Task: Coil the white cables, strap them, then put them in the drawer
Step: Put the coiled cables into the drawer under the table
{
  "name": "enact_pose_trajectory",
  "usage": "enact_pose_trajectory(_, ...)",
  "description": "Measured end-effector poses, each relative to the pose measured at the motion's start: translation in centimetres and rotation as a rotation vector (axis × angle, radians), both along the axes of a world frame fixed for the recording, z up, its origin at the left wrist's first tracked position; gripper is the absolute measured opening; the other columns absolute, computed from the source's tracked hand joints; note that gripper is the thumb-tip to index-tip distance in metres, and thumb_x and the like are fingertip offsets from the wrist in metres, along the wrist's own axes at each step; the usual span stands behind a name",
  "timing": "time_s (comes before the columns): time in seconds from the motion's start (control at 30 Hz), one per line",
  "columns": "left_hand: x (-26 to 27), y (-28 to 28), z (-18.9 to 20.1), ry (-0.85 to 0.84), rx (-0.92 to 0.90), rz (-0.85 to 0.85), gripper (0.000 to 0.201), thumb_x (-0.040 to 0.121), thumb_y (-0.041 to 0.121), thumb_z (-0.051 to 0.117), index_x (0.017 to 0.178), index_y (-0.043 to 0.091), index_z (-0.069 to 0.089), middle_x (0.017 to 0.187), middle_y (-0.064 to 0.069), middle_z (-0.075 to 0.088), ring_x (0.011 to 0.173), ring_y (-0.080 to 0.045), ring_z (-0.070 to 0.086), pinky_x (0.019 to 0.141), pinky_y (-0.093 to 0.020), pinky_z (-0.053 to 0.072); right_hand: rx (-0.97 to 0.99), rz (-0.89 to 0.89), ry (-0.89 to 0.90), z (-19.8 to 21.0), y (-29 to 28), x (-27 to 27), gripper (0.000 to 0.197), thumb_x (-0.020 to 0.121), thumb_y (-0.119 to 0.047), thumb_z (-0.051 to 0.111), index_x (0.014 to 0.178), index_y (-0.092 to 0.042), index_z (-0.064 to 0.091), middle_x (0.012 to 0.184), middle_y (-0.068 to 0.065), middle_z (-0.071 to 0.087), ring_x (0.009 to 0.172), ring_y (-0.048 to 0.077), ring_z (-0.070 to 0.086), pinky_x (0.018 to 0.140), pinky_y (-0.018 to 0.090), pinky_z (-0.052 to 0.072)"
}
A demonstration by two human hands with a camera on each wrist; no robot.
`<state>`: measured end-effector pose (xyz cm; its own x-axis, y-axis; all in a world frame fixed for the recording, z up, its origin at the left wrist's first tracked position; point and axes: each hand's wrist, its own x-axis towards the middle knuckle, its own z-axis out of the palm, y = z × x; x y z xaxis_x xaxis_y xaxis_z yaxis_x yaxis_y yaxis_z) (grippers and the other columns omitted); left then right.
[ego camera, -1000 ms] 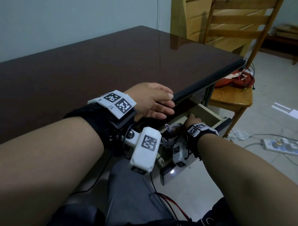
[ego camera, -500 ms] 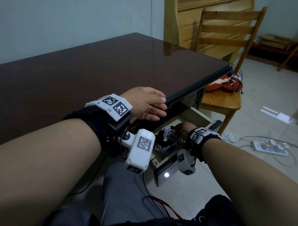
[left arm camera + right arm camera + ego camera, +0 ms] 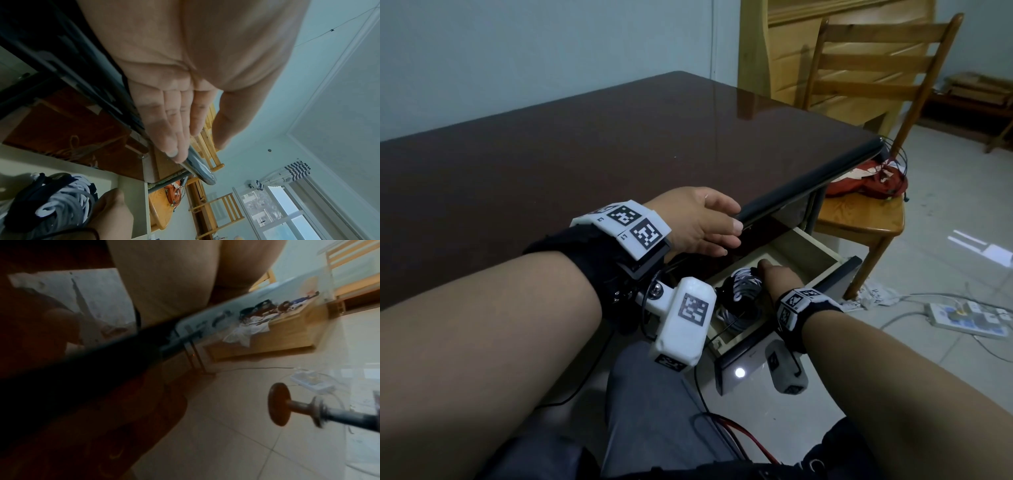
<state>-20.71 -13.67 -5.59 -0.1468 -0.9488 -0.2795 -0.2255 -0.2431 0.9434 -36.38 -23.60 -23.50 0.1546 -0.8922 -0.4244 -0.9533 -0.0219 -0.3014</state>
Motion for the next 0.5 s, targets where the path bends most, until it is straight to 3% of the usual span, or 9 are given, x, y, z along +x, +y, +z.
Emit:
enact_pose_trajectory(0.13,0.0,-0.2,-0.1,0.002,0.0,0.004,0.03,0.087,0.006,0.063,0.116,0.01,0.056,0.098,-0.01,0.069,0.078,-0.012,0.071,0.062,-0.02,0.056,0.048,0.084,0.11,0.3,-0.1,-0.3,0.04,0.096,-0.017,0.045,0.134,-0.004,0.044,0.135,0.016,0.05,0.122,0.028,0.05,0.097,0.031,0.041)
enact_pose_trajectory(0.2,0.0,-0.3,-0.1,0.002,0.0,0.012,0.025,0.089,0.008,0.06,0.114,0.01,0.056,0.096,-0.01,0.068,0.076,-0.012,0.07,0.061,-0.02,0.056,0.027,0.124,0.145,0.3,0.3,-0.9,0.035,0.093,-0.019,0.05,0.125,-0.006,0.055,0.128,0.013,0.056,0.116,0.028,0.055,0.086,0.03,0.045)
enact_pose_trajectory(0.27,-0.1,-0.2,-0.1,-0.009,-0.003,0.013,0.019,0.091,0.01,0.059,0.11,0.011,0.058,0.095,-0.01,0.068,0.076,-0.012,0.07,0.061,-0.021,0.056,-0.035,0.136,0.174,-0.3,1.0,-2.1,0.03,0.088,-0.024,0.052,0.114,-0.012,0.061,0.117,0.012,0.061,0.105,0.03,0.058,0.072,0.028,0.04)
enact_pose_trajectory(0.4,-0.1,0.0,0.0,-0.037,-0.019,-0.001,0.014,0.092,0.012,0.058,0.106,0.013,0.058,0.095,-0.01,0.068,0.075,-0.011,0.07,0.061,-0.02,0.056,-0.248,0.124,0.158,-1.0,3.2,-3.6,0.024,0.086,-0.023,0.051,0.106,-0.02,0.065,0.106,0.008,0.065,0.098,0.028,0.044,0.072,0.028,0.033)
enact_pose_trajectory(0.5,-0.2,0.3,0.0,-0.06,-0.034,-0.003,0.013,0.092,0.013,0.058,0.105,0.014,0.059,0.096,-0.01,0.068,0.077,-0.013,0.069,0.061,-0.021,0.056,-0.307,0.031,0.082,-0.7,4.6,-3.5,0.024,0.084,-0.029,0.056,0.105,-0.028,0.066,0.109,0.005,0.061,0.106,0.03,0.042,0.076,0.031,0.031)
